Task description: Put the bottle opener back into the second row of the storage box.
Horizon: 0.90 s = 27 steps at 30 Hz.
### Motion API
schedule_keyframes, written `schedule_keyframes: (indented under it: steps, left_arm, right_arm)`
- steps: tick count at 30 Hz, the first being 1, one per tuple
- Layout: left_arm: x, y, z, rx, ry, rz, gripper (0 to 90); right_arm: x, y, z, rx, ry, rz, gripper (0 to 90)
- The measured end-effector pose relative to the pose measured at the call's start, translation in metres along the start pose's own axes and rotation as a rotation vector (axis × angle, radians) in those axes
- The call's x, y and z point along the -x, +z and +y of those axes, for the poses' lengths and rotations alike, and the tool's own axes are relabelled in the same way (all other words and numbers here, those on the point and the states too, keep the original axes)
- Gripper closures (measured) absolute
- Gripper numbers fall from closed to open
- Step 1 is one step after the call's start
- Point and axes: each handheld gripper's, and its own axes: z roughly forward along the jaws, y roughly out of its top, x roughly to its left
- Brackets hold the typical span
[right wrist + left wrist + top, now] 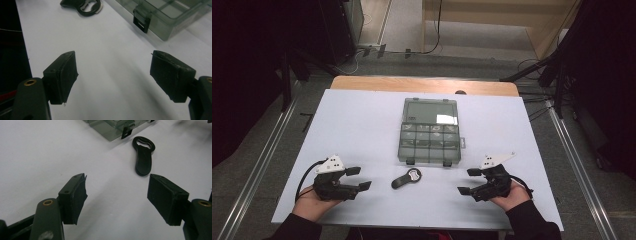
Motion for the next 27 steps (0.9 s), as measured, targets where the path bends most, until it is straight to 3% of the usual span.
schedule_keyframes:
  steps: [5,27]
  left_arm:
    - [0.000,0.000,0.000,-0.001,0.003,0.004,31.3]
    - [0.000,0.001,0.000,-0.008,0.005,-0.011,31.2]
  right_arm:
    - [0.000,0.002,0.007,0.013,-0.047,0.026,22.2]
    - [-0.003,0.018,0.037,0.000,-0.143,0.112,22.1]
